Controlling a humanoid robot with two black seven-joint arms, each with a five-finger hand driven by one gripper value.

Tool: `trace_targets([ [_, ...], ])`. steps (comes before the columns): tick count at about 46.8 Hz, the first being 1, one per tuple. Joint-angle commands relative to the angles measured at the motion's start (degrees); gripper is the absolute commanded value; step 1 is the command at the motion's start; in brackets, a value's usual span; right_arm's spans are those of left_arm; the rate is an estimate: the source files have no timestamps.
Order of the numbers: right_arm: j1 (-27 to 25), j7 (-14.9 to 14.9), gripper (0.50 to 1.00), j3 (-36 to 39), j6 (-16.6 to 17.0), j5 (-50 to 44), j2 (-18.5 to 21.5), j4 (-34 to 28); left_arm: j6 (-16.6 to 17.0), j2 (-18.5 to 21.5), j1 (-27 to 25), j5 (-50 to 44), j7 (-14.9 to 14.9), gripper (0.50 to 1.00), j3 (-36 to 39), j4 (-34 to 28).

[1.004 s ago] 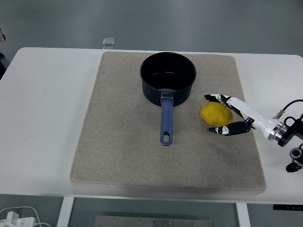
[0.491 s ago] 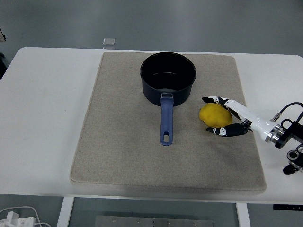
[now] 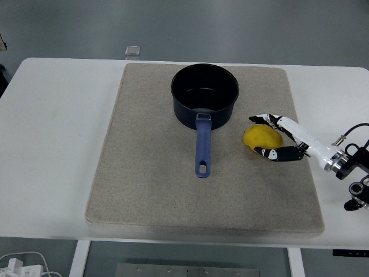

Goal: Put the potato in the blue pot

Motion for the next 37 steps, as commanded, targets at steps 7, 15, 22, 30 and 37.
trace_targets([
  [7,-0.01,0.0,0.5,-0.02,-0.26,0.08,-0.09,-0.05,-0.03,0.0,0.02,0.0,0.0,0.999,0.0,-0.09],
  [15,-0.01,0.0,0.5,0.07,-0.09,0.08,-0.35,0.04,-0.03,0.0,-0.06,0.09,0.0,0.999,0.09,-0.09],
  [22,0.07,0.0,0.5,0.25,-0.17,0.17,-0.44,0.04,-0.03,0.0,-0.06,0.09,0.0,0.999,0.09,-0.27],
  [30,0.25,0.0,0.5,0.42,-0.17,0.43,-0.61,0.04,-0.03,0.0,-0.15,0.09,0.0,0.999,0.0,-0.35],
  [37,1.13,0.0,0.5,0.42,-0.09,0.7,-0.62,0.04,0.05,0.0,-0.15,0.09,0.0,0.999,0.0,-0.18],
])
